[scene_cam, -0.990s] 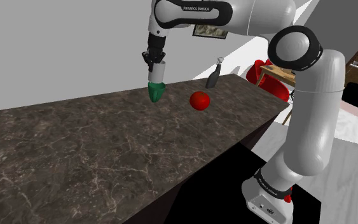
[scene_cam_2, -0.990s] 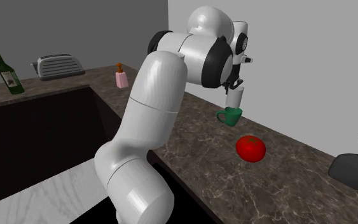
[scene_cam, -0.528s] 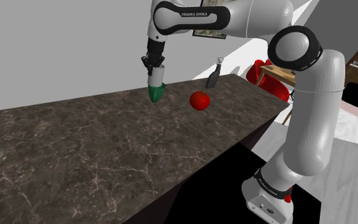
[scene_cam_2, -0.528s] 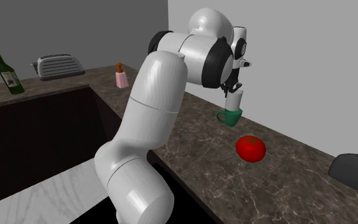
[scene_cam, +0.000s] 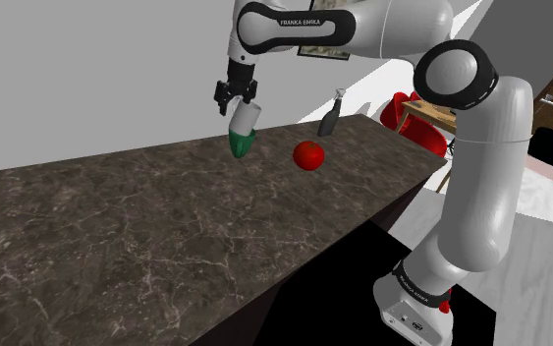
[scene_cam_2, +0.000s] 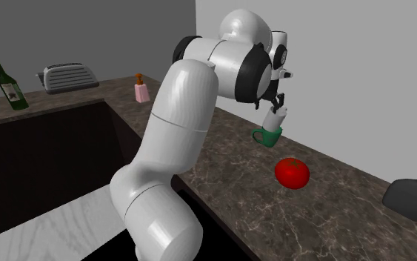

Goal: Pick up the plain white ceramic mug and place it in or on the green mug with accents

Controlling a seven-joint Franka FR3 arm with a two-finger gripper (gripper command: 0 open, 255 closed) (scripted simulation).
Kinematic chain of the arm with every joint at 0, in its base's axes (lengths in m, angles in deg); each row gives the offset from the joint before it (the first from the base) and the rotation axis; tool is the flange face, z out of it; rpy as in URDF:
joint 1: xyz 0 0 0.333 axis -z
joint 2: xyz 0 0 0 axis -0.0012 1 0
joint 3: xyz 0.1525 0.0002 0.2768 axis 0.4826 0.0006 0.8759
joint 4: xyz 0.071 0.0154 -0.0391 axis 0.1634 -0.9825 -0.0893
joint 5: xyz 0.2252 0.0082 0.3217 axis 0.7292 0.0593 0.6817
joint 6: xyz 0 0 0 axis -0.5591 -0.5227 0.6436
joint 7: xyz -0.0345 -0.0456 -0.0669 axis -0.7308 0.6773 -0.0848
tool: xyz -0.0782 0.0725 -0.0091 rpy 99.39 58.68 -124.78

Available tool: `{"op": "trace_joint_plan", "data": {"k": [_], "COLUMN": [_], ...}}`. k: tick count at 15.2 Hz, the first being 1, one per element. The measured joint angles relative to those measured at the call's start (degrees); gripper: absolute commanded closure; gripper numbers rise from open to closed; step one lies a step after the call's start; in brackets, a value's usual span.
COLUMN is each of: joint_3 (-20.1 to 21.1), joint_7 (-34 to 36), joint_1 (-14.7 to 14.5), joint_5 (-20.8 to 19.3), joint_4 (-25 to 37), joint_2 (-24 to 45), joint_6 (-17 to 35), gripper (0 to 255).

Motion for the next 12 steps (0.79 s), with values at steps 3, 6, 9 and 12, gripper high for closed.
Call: {"op": "trace_joint_plan", "data": {"k": [3, 6, 9, 12], "joint_3": [0.11, 0.19, 0.19, 0.2], "joint_7": [-0.03, -0.28, -0.34, -0.34], "joint_1": [-0.15, -0.4, -0.44, -0.44], "joint_5": [0.13, 0.23, 0.24, 0.25], "joint_4": [1.8, 5.83, 6.53, 6.59], "joint_2": [-0.39, -0.45, -0.44, -0.47], "joint_6": [-2.12, -6.16, -6.9, -7.0], "gripper": [0, 0, 0, 0]}}
